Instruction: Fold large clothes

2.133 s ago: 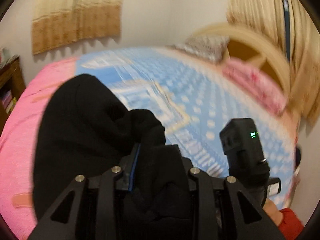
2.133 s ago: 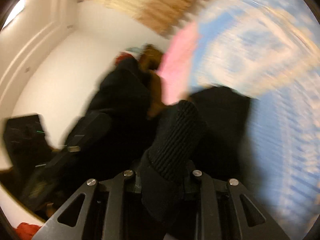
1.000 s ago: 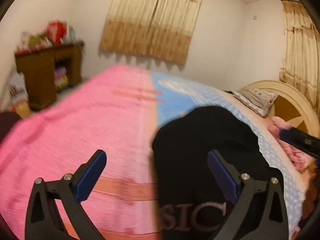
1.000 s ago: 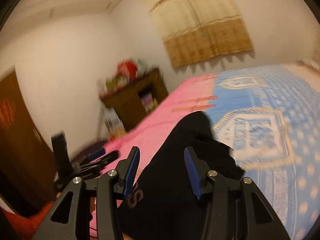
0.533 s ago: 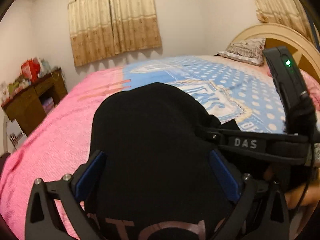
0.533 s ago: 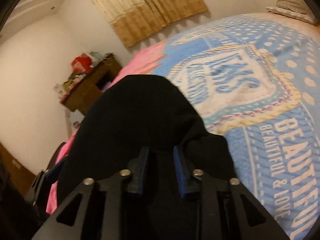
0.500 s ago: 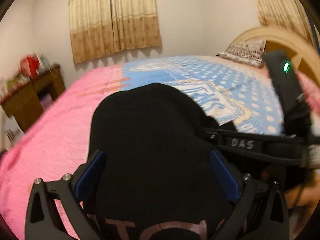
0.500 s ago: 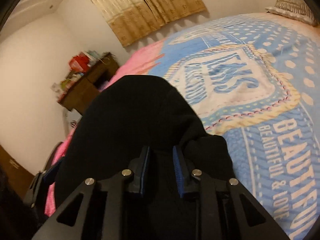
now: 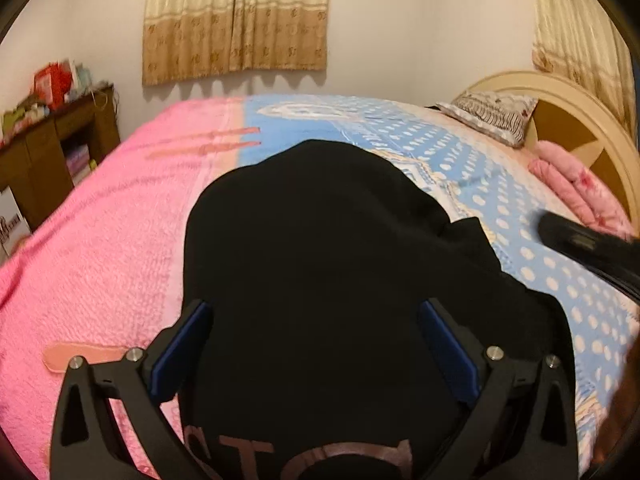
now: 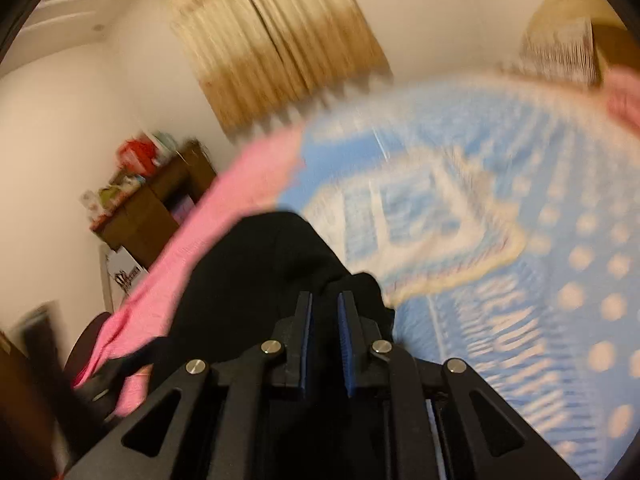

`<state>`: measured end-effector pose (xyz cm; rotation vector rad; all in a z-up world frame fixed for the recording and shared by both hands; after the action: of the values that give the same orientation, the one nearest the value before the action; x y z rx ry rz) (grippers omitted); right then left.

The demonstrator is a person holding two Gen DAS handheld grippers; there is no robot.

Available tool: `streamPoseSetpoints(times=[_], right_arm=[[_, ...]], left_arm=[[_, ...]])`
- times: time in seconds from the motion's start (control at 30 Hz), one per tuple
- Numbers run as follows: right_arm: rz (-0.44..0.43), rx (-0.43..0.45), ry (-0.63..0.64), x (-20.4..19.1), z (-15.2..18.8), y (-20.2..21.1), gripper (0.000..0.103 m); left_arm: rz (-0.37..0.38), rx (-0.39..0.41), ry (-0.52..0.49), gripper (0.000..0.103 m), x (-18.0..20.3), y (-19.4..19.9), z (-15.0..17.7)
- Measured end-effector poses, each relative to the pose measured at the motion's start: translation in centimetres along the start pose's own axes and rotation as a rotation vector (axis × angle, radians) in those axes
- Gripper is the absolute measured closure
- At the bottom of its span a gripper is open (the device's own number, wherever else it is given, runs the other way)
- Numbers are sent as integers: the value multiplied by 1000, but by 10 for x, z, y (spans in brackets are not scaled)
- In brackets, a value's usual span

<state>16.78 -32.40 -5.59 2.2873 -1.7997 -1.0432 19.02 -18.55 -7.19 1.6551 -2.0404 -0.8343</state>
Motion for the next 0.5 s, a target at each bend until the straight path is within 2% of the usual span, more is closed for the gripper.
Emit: streamPoseSetpoints(times=[0.07,0.17,0.3,0.37,0.43,0.5], right_arm=[[33,-45,-14,-6,16,10,86],[16,-116,-43,-7,49,-3,86],[29,-99,-50,4,71,-22,86],[35,-59,-50,10,77,-26,87],[88,-42,0,7,78,-28,87],[135,-44,79,-3,78,-27,87]], left_arm=[[-15,5,-12,0,3,1,0],[-45,8,-42,0,8,4,2],[-47,-15,-70,0,8,4,6],[-59,-15,-80,0,9,3,6],[-82,-5,-97,0,10,6,6],[-75,-2,-116,0,9,13,6]])
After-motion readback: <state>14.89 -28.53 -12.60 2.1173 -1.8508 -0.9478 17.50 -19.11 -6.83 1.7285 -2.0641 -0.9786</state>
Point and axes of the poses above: each gripper's, at about its wrist camera, not at the fingertips, and y roughly against the way its jaws point, x to its right, z to its underside, the point moved 8 cm from there along -y, roughly the way its jaws point, and after that the axes turned 15 degrees about -z, right-handed, at the moved point
